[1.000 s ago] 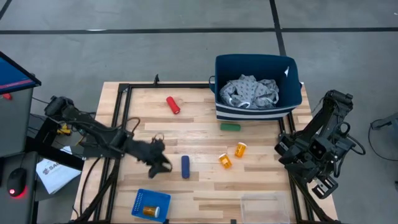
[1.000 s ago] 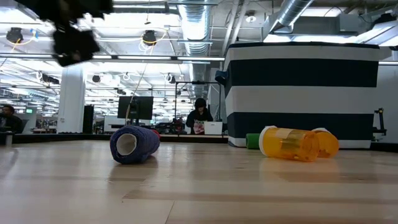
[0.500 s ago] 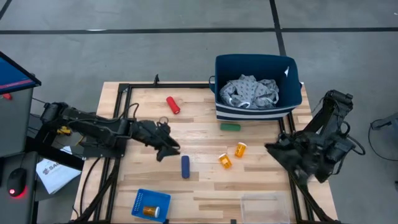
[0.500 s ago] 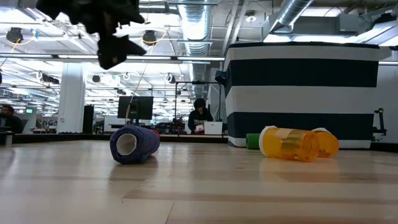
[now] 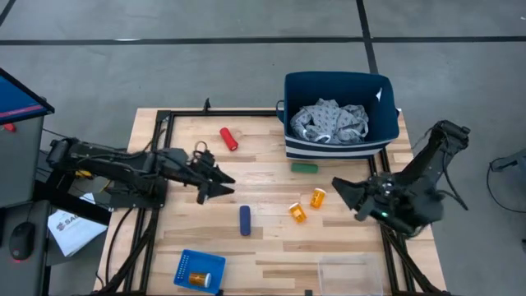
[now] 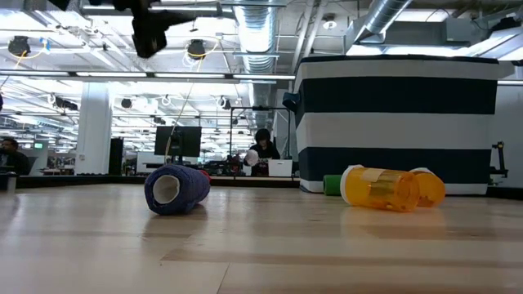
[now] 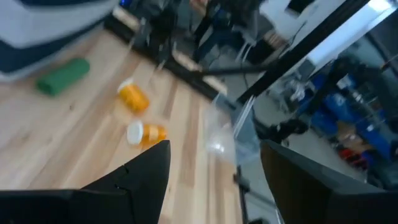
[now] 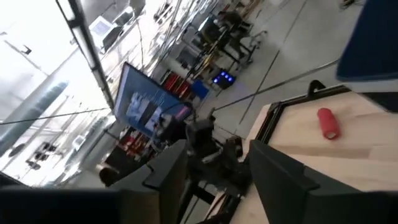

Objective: Pick & place medical supplies in basket/bin
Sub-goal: Put the right orange pill bottle into the blue basket

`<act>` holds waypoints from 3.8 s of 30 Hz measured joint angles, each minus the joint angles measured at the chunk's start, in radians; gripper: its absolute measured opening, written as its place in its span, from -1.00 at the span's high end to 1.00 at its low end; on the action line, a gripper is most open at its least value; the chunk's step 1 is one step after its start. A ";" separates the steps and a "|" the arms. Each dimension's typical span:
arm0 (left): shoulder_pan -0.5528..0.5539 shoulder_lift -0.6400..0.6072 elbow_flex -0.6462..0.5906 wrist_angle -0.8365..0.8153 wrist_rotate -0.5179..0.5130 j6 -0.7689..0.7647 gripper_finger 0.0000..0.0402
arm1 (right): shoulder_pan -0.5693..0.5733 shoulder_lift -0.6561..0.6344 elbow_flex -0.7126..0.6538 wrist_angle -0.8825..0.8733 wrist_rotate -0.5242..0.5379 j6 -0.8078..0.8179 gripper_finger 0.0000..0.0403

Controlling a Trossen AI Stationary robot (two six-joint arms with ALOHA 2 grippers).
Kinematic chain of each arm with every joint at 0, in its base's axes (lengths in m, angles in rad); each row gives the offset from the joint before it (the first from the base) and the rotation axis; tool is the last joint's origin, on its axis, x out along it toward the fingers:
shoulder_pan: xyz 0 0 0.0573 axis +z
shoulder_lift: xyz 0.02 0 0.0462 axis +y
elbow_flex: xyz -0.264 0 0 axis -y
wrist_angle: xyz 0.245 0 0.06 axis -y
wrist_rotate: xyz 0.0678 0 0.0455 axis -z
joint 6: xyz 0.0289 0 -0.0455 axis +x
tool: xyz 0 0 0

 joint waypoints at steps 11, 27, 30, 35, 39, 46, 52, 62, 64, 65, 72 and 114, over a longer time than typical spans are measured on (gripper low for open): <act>0.000 -0.128 0.000 -0.007 -0.039 0.044 -0.20 | -0.416 0.120 0.000 -0.310 -0.749 0.467 0.09; -0.001 -0.127 0.000 0.003 -0.053 0.111 -0.20 | -0.464 0.167 0.000 -1.355 -1.058 1.366 0.01; -0.001 -0.127 0.000 0.015 -0.057 0.111 -0.20 | -0.466 0.211 0.002 -1.379 -1.081 1.410 -0.07; -0.001 -0.127 0.000 0.034 -0.057 0.111 -0.20 | -0.482 0.319 0.001 -1.360 -1.141 1.441 -0.21; -0.001 -0.128 0.000 0.049 -0.058 0.107 -0.20 | -0.502 0.395 -0.001 -1.305 -1.163 1.445 -0.27; -0.001 -0.127 0.000 0.067 -0.058 0.085 -0.20 | -0.515 0.462 -0.001 -1.302 -1.172 1.446 -0.27; -0.001 -0.127 0.000 0.079 -0.057 0.082 -0.20 | -0.523 0.514 -0.001 -1.311 -1.213 1.446 -0.27; -0.001 -0.127 0.000 0.080 -0.049 0.080 -0.20 | -0.528 0.556 -0.034 -1.277 -1.215 1.438 -0.27; -0.001 -0.127 0.000 0.084 -0.049 0.076 -0.20 | -0.528 0.554 -0.055 -1.256 -1.219 1.443 -0.27; -0.001 -0.127 0.000 0.084 -0.049 0.076 -0.20 | -0.528 0.550 -0.061 -1.246 -1.219 1.443 -0.27; -0.001 -0.127 0.000 0.083 -0.049 0.060 -0.20 | -0.533 0.550 -0.064 -1.242 -1.218 1.441 -0.27; -0.002 -0.127 0.000 0.082 -0.049 0.061 -0.16 | -0.527 0.548 -0.026 -1.262 -1.172 1.389 0.10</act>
